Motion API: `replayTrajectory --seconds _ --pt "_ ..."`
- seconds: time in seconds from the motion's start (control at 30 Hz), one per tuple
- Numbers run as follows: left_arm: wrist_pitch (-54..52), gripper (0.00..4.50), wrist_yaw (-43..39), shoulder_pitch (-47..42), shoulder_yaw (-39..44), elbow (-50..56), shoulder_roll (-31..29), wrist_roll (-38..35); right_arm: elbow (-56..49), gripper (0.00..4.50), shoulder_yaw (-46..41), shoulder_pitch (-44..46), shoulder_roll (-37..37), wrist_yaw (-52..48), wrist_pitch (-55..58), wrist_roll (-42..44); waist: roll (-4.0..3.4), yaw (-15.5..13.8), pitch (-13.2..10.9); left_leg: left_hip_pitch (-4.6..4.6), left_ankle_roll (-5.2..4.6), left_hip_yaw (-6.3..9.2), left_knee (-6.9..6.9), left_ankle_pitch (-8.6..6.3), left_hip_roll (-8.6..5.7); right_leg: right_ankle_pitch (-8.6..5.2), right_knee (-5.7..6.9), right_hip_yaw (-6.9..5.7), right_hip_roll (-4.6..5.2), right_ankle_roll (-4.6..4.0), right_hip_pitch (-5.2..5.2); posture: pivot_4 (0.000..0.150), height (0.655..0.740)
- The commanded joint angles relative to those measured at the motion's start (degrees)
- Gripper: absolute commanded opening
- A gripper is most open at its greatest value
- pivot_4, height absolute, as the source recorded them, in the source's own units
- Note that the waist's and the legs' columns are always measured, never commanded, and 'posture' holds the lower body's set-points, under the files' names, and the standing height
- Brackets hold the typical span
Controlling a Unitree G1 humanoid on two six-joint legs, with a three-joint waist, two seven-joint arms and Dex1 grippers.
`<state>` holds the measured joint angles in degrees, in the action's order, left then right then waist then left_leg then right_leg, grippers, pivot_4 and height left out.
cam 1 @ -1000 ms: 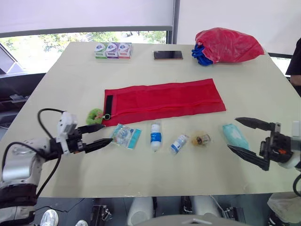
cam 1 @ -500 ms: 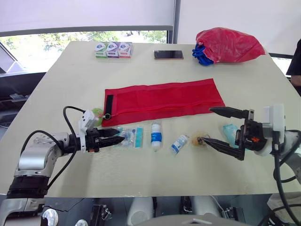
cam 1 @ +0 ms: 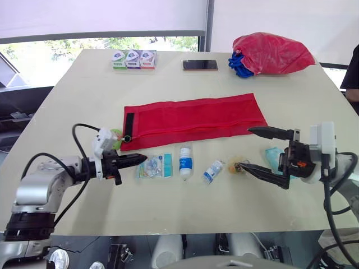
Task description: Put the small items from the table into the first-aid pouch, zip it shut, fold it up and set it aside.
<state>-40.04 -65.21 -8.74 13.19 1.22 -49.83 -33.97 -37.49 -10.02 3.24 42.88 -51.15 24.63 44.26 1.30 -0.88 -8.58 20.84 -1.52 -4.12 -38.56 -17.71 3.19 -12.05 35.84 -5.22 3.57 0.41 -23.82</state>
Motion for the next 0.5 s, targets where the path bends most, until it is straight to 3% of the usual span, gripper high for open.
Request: replayTrajectory --seconds 0.03,0.07,0.17,0.23,0.3,0.43,0.5 --pt "-0.2 0.03 0.7 -1.4 1.8 -0.9 -0.7 -0.6 -0.9 4.5 -0.7 0.0 -0.3 -0.3 -1.3 0.1 0.0 0.0 0.0 -0.01 0.0 0.0 0.0 0.0 -0.01 0.0 0.0 0.0 0.0 0.0 0.01 0.15 0.74" --pt "-0.1 0.42 0.9 -1.6 1.5 -1.4 -1.2 0.1 -0.9 4.5 -0.5 0.0 -0.5 -0.3 -1.4 0.1 0.0 0.0 0.0 -0.01 0.0 0.0 0.0 0.0 -0.01 0.0 0.0 0.0 0.0 0.0 0.01 0.15 0.74" --pt "0.9 0.98 0.5 -2.2 -0.3 -1.9 -1.9 1.8 -1.0 4.5 0.1 0.3 -1.1 -0.3 -1.5 0.1 0.01 0.0 0.0 -0.01 0.0 -0.01 0.0 0.0 -0.01 0.01 0.0 0.0 -0.01 0.02 0.01 0.15 0.74" --pt "3.2 2.09 -0.5 -3.1 -2.2 -2.5 -1.9 3.5 -0.9 4.5 0.4 0.8 -1.3 -0.5 -1.5 0.2 0.0 0.0 0.0 0.0 0.0 0.0 0.0 0.0 -0.01 0.02 0.0 -0.01 -0.02 0.02 0.01 0.15 0.74" --pt "8.1 2.47 -2.0 -4.6 -5.3 -4.6 -1.9 7.1 -0.9 4.5 0.5 1.1 -1.2 -0.8 -1.4 0.3 0.0 -0.1 0.0 0.0 0.01 0.0 0.0 0.0 -0.03 0.01 0.0 -0.01 0.0 0.02 0.01 0.15 0.74" --pt "15.3 4.41 -4.4 -6.5 -10.5 -9.0 -2.7 13.4 -1.5 4.5 0.8 1.1 -0.9 -1.0 -1.0 0.2 0.01 0.0 0.0 0.0 0.0 -0.03 -0.01 0.0 -0.08 -0.01 0.0 0.0 -0.01 -0.04 0.01 0.15 0.74" --pt "17.4 4.41 -5.8 -7.3 -12.1 -10.7 -2.7 14.8 -1.8 4.5 0.8 1.1 -1.0 -0.7 -1.0 0.1 0.01 0.0 0.0 0.0 0.0 -0.05 -0.01 0.0 -0.09 0.01 0.0 0.01 -0.04 -0.03 0.01 0.15 0.74"
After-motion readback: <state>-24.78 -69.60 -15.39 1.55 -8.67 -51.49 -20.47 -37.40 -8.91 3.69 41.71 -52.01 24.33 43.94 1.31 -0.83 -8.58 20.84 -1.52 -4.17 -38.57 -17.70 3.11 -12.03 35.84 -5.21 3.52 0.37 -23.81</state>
